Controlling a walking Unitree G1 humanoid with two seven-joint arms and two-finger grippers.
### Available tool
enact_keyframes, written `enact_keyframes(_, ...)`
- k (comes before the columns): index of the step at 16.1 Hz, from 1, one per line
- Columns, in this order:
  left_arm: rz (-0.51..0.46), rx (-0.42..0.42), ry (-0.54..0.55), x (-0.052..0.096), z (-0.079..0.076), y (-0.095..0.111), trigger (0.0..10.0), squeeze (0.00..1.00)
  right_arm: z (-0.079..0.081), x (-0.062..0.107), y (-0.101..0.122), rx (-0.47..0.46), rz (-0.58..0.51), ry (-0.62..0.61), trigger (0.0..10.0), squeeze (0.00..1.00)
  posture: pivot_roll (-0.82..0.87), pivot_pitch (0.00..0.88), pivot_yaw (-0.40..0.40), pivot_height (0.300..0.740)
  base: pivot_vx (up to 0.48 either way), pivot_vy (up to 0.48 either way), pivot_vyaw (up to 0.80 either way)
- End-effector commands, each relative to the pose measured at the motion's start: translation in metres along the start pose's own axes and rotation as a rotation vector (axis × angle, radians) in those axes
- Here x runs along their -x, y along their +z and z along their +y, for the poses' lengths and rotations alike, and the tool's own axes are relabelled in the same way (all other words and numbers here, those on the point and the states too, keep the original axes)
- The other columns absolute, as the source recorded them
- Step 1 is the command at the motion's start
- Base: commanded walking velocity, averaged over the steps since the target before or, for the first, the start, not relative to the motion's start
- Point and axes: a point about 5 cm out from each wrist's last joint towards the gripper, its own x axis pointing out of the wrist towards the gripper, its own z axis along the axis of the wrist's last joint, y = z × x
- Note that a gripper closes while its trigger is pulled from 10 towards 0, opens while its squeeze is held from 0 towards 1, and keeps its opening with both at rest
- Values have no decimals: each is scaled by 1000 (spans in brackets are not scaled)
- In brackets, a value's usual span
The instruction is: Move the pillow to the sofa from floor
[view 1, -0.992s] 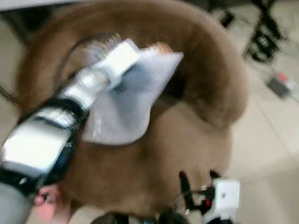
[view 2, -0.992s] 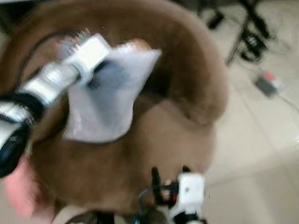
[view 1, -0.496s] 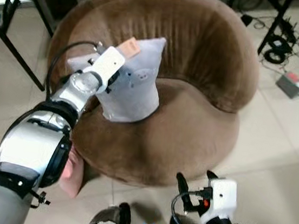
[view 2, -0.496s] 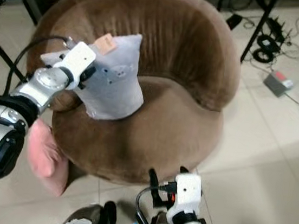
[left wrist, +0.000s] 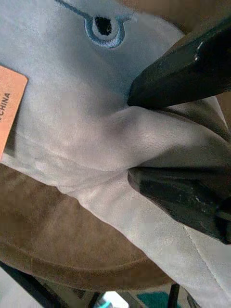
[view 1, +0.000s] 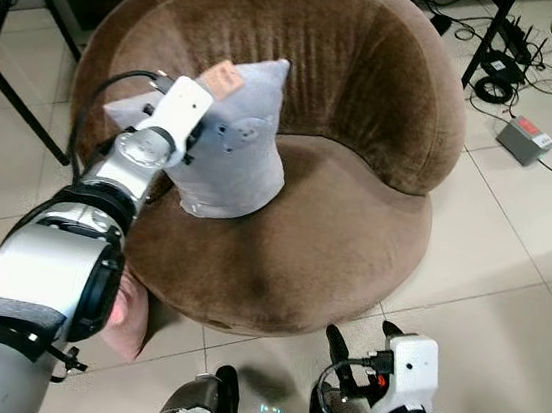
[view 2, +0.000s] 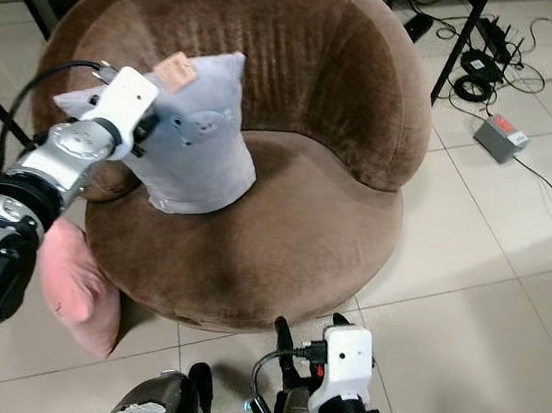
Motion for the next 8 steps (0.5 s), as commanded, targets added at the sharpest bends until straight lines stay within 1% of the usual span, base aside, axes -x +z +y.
enact_keyframes(1,25,3,51,2,14,-2,10000,0,1,4,-1,1,15,2,10000,0,-328,240,52,740,0,0,0)
enact_keyframes(2,22,-79,131,5,39,4,10000,0,0,8,-3,4,24,0,10000,0,-331,246,53,740,0,0,0)
enact_keyframes(3,38,-130,148,7,46,3,10000,0,-1,10,-3,5,30,-1,10000,0,-332,254,52,740,0,0,0)
enact_keyframes(4,51,-158,164,9,52,2,10000,0,-1,14,-3,6,35,-1,10000,0,-333,263,48,740,0,0,0)
enact_keyframes(6,70,-159,179,10,56,-2,10000,0,-1,17,-3,6,42,-1,10000,0,-335,274,37,740,0,0,0)
enact_keyframes(7,84,-151,181,11,56,-6,10000,0,0,19,-3,7,47,0,10000,0,-338,278,33,740,0,0,0)
enact_keyframes(8,92,-161,177,11,54,-9,10000,0,0,20,-2,9,49,-1,10000,0,-341,282,29,740,0,0,0)
